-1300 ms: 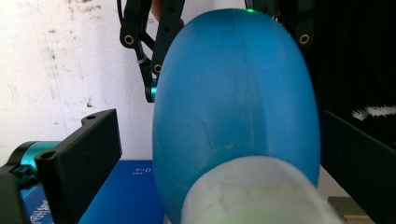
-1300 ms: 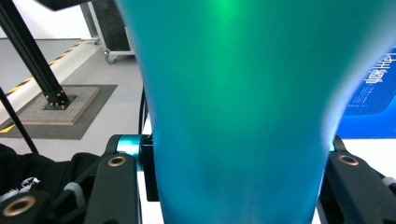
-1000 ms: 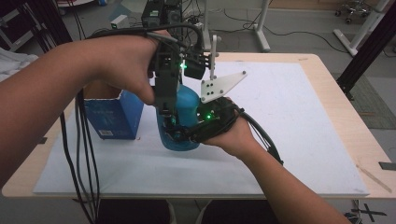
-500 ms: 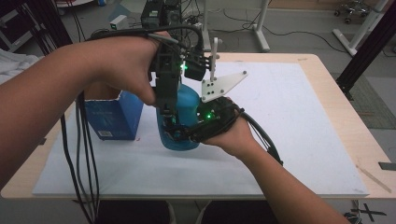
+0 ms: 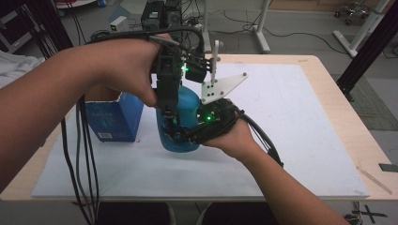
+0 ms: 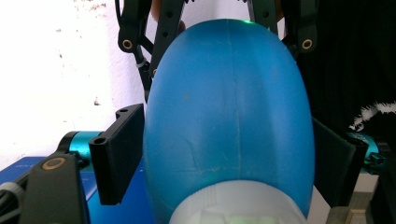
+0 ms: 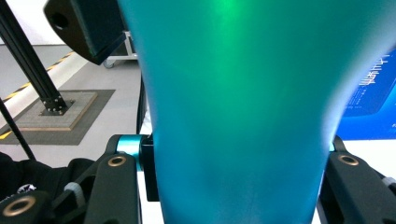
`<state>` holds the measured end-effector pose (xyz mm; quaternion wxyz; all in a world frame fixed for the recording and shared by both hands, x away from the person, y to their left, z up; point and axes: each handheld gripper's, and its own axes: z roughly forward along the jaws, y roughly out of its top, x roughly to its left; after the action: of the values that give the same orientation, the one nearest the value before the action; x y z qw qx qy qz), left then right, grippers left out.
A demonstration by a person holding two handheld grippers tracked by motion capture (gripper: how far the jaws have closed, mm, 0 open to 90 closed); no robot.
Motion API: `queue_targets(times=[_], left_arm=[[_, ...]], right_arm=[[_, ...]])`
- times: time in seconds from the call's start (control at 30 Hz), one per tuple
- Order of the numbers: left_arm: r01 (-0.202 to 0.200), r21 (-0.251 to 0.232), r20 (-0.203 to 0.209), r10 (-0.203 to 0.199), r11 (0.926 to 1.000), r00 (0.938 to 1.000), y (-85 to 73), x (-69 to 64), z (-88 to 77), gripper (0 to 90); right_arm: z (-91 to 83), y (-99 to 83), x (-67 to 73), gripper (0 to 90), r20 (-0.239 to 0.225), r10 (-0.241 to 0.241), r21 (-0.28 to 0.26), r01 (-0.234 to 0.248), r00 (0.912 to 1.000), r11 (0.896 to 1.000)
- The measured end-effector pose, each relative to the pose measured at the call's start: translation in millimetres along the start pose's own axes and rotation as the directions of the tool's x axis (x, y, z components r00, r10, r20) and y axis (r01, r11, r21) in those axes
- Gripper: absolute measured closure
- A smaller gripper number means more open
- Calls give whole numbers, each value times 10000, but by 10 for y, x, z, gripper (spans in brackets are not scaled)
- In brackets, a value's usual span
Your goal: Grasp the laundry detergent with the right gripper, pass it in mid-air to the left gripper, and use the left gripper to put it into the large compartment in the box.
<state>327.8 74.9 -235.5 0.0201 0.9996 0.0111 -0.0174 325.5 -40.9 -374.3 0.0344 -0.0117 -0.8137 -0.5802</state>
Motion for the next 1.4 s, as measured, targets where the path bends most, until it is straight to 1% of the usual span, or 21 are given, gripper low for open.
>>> queue_targets(times=[0.03,0.1,0.3,0.37,0.43,0.47,0.53,0.57,0.97,1.03,1.4], left_arm=[[-7,16,-6,7,10000,10000,1,-1,0,210],[-30,0,96,30,10000,9999,1,-5,2,249],[-73,-4,26,73,10000,10000,11,-5,13,249],[-96,11,-8,96,10000,10000,15,-4,14,249],[-66,-19,-7,66,10000,10000,14,-5,14,278],[-11,-12,19,11,10000,10000,14,-2,13,278],[-29,19,-47,30,10000,10000,15,0,12,280],[-5,-10,11,5,10000,10000,14,-1,14,299],[27,16,-169,-26,10000,9999,11,0,12,308],[40,-94,-88,-41,9999,10000,11,1,3,379],[67,-86,-191,-69,9999,9998,24,-4,5,388]], right_arm=[[1,0,-2,455,14,-47,-10,47,10000,10000],[-1,0,1,455,5,23,5,-23,10000,10000],[6,-1,0,455,3,22,18,-22,10000,10000],[11,-2,-4,455,19,-54,-38,54,10000,10000],[11,-2,-4,455,30,-49,-45,49,10000,10000],[7,-1,-3,455,32,-40,-27,41,10000,10000],[5,-1,-4,455,48,-29,-19,30,10000,10000],[3,-2,-5,455,40,-11,-10,11,10000,10000],[10,-4,-7,455,43,-16,-41,16,10000,10000],[11,-4,-6,455,48,7,-34,-7,10000,10000],[0,-6,-11,455,66,13,-82,-12,10000,10000]])
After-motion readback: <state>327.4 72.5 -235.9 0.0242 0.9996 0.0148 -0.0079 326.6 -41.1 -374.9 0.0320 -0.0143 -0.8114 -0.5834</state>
